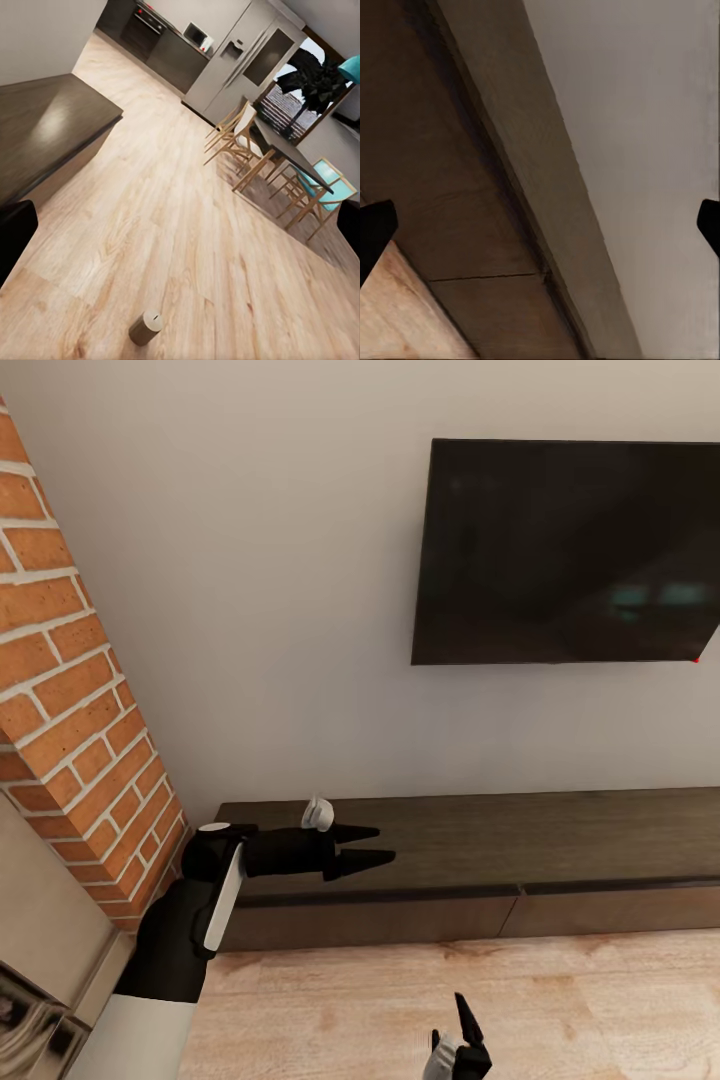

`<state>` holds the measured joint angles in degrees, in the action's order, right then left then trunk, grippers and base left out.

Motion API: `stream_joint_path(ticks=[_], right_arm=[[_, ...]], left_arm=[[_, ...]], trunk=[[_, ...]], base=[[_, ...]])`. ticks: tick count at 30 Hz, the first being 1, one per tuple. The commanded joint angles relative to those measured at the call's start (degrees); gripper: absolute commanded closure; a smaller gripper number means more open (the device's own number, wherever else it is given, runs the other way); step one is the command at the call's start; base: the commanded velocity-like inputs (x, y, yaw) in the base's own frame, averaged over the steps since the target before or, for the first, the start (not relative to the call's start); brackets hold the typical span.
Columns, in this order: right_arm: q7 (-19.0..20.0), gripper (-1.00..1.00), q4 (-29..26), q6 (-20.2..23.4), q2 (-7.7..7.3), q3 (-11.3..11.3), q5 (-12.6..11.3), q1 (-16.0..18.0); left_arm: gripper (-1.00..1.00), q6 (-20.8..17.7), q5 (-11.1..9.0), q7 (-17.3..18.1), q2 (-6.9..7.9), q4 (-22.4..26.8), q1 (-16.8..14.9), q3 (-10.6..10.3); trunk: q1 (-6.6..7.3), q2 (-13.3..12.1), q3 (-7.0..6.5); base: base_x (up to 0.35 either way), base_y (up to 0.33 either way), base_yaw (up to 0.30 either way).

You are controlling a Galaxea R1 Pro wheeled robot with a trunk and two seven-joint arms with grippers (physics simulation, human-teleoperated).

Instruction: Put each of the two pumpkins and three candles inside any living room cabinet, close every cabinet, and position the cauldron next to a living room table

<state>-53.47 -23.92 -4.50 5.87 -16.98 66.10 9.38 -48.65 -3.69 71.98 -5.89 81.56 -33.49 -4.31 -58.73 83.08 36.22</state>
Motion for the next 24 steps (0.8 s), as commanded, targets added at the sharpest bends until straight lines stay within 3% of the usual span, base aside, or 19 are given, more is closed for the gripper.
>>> stream_joint_path(ticks=[1,4,6,13,24], right_arm=[[-2.27,-1.0,0.36,2.71,0.35,0.01,2.1,-0.01],[-5.8,-1.0,0.8,8.58,1.29,-0.03,5.03,0.01],[-6.63,-1.0,0.88,10.15,1.42,-0.22,5.73,0.01],[-7.35,-1.0,1.05,11.01,1.19,-3.78,5.93,0.02],[-9.29,-1.0,1.07,11.01,1.21,-4.38,5.86,0.02]], left_arm=[[-1.0,-0.02,0.0,0.0,0.0,0.0,0.0,0.0],[-1.0,-0.04,0.0,0.0,0.0,0.0,0.0,-0.02],[-1.0,-0.04,0.0,0.0,0.0,0.0,0.0,-0.05],[-1.0,-0.04,0.0,0.05,0.0,0.06,0.0,-0.08],[-1.0,-0.03,-0.08,0.17,0.17,0.25,0.0,0.0]], trunk=[[0.0,0.0,0.0],[0.0,0.0,0.0],[0.0,0.0,0.0],[0.0,0.0,0.0],[0.0,0.0,0.0]], base=[[0.0,0.0,0.0],[0.0,0.0,0.0],[0.0,0.0,0.0],[0.0,0.0,0.0],[0.0,0.0,0.0]])
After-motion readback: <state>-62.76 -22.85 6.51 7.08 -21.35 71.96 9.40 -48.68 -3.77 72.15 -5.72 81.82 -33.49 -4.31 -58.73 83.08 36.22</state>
